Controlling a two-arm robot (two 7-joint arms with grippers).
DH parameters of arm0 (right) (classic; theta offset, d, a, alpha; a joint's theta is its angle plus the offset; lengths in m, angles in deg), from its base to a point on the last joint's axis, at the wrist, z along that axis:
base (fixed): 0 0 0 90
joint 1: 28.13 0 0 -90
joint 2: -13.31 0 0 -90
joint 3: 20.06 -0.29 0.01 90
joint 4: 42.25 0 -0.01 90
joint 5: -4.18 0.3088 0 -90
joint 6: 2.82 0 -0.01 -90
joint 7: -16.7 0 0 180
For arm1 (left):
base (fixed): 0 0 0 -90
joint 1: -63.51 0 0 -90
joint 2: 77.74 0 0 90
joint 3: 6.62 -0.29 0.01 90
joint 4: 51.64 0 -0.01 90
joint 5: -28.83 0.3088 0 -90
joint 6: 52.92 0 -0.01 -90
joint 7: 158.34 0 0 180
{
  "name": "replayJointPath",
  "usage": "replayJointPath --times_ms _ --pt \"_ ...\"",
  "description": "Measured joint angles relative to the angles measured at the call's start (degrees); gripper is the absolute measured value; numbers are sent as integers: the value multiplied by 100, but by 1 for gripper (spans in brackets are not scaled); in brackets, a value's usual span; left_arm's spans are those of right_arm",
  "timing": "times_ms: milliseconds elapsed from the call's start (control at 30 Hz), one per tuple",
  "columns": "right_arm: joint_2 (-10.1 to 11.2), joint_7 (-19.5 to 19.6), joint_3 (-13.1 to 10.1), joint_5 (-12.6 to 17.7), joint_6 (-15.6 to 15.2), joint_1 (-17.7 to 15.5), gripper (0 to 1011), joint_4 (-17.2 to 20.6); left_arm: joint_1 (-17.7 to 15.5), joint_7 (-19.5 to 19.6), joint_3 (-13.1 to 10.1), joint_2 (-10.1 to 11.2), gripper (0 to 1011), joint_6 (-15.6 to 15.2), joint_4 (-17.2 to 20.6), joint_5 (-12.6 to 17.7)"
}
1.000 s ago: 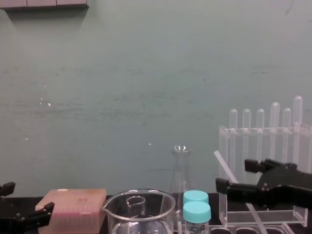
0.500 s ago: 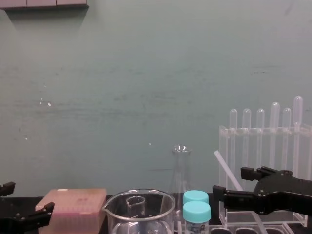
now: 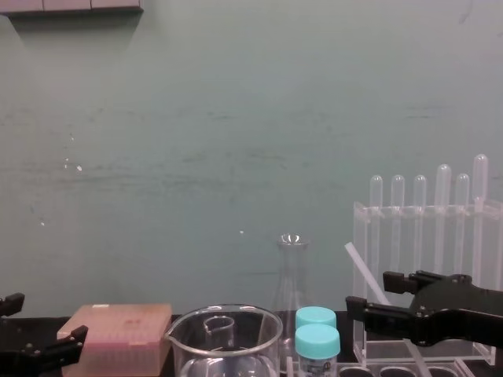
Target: Pick up the stirring rod with one hand, then place it down.
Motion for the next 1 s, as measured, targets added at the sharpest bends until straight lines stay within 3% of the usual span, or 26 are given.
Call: replayJointPath --times_ms 800,1000 --pt "6 -2 3 4 8 0 93 7 0 0 0 0 1000 0 0 0" --pt "6 -2 2 4 8 0 67 8 0 0 0 0 1000 0 0 0"
